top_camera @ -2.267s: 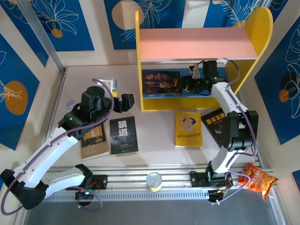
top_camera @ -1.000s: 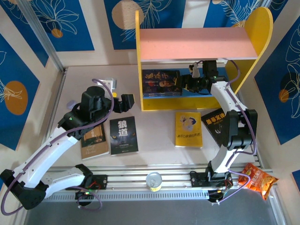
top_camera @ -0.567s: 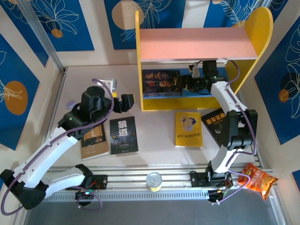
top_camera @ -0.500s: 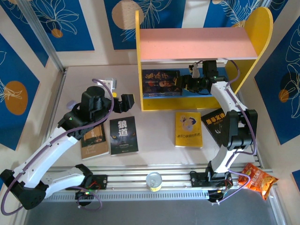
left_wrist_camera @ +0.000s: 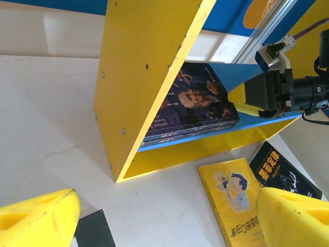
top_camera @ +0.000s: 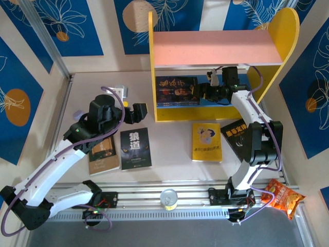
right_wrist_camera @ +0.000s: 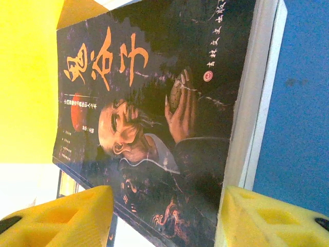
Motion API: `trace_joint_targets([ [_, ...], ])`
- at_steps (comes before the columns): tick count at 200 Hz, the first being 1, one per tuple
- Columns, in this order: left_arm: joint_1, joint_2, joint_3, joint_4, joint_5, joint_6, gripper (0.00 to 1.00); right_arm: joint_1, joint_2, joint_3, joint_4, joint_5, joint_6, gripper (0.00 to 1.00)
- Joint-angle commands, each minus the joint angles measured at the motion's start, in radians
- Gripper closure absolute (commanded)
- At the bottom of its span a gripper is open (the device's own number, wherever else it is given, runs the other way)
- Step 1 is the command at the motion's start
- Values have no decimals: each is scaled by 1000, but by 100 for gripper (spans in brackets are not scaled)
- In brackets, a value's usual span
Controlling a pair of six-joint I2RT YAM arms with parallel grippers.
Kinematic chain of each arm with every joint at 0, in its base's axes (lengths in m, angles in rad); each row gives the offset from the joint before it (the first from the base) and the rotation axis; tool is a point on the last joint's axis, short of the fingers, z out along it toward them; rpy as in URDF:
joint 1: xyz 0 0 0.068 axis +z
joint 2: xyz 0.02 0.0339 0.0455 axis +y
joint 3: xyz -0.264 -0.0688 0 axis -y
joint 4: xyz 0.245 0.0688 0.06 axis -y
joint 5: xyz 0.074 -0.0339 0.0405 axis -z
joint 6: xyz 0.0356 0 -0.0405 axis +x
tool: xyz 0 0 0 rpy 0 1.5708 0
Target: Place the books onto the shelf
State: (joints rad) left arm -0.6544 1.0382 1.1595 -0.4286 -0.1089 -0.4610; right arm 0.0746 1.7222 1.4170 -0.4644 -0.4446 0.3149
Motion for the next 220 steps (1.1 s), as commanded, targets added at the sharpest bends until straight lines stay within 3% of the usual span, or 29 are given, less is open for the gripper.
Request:
trace_joint_targets([
  [1,16,-7,9,7,-6,19,12,37,-27,-26,-38,-85,-18,43],
  [220,15,-1,22,8,1,24,12,-9,-51,-26,-62,-58,-5,42],
])
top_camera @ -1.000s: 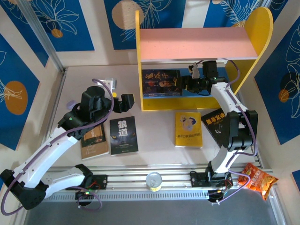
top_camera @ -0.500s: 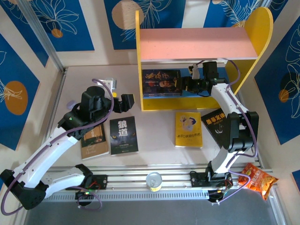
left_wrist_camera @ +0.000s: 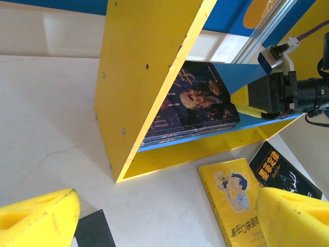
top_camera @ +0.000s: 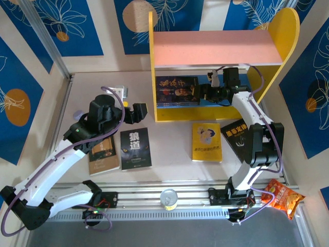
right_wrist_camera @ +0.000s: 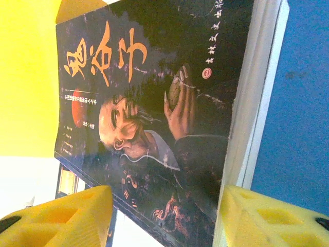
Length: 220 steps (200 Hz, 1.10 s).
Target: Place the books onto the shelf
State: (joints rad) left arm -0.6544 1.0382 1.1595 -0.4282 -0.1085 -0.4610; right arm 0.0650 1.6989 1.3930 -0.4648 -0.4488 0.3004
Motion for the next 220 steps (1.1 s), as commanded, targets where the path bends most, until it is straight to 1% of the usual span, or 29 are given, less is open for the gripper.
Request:
trace_joint_targets([
  [1,16,-1,22,8,1,23,12,1,-28,-2,-61,-53,9,42],
  [41,16,5,28,4,4,25,12,-1,-35,-12,-65,-36,9,42],
  [88,17,7,30,1,-1,29,12,-25,-62,-36,-64,-26,17,42],
  [115,17,12,27,-11,-12,33,11,-42,-92,-62,-70,-12,19,42],
  [146,18,27,-2,-44,-29,32,10,-40,-174,-130,-90,51,28,42],
  [176,20,60,-51,-107,-69,9,10,-3,-282,-234,-113,155,32,42],
  [187,22,65,-96,-97,-56,-16,10,20,-317,-280,-111,186,46,42],
  [200,24,76,-149,-80,-37,-60,10,49,-352,-335,-94,194,72,42],
  [220,25,109,-226,-71,-19,-127,12,121,-378,-416,-55,211,113,42],
])
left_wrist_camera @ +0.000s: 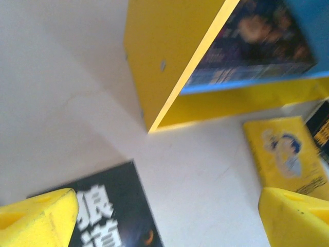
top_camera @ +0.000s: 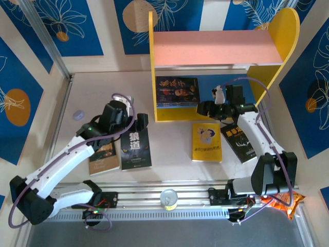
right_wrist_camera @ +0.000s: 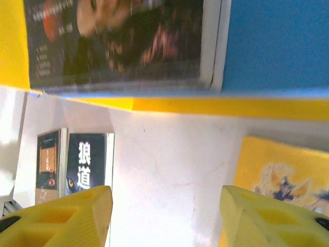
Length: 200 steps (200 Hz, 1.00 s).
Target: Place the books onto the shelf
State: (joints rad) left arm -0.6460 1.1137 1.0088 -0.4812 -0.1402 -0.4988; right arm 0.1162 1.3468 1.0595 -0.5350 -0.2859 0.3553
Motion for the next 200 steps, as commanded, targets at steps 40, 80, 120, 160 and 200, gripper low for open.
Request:
trace_joint_targets([
  [40,17,121,-178,-55,-25,-196,17,247,26,-189,161,67,172,43],
  [80,17,195,-225,-83,-86,-218,18,352,146,-184,269,37,238,43],
  [120,16,251,-250,-76,-133,-223,19,444,237,-136,276,65,251,44],
  [160,16,308,-263,-51,-155,-218,18,490,277,-122,290,57,259,44],
  [200,16,358,-264,-33,-142,-222,18,531,320,-113,303,63,270,44],
])
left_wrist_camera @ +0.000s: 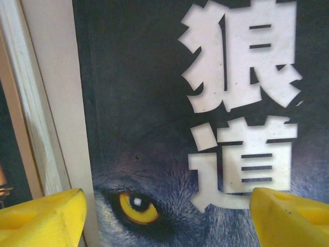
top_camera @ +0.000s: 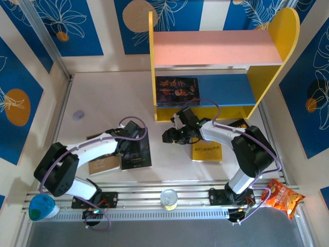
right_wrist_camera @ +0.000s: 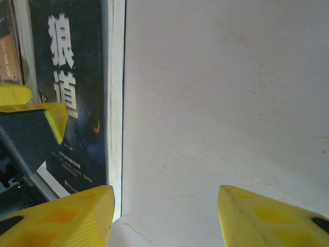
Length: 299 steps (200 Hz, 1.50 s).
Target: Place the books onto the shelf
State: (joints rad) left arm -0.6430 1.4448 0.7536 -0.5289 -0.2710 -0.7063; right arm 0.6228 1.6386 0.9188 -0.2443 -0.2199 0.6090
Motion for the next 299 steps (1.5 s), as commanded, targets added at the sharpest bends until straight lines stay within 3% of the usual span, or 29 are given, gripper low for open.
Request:
trace_joint_targets([
  [1,13,28,-8,15,-10,-15,18,25,29,28,12,-4,16,44],
  [42,-12,73,-3,62,66,-12,19,46,61,46,-1,13,9,45],
  [72,-55,97,-35,230,215,-80,21,47,72,58,-22,33,-4,45],
  [114,-122,129,-35,419,301,-171,22,46,99,66,-50,45,-12,45],
  [198,-122,70,46,124,118,-61,19,55,129,85,-91,99,-35,46],
  [262,-120,140,38,167,229,-49,19,136,191,88,-107,188,-12,51],
  [299,-120,167,27,247,324,-34,19,180,227,44,-74,205,22,69],
])
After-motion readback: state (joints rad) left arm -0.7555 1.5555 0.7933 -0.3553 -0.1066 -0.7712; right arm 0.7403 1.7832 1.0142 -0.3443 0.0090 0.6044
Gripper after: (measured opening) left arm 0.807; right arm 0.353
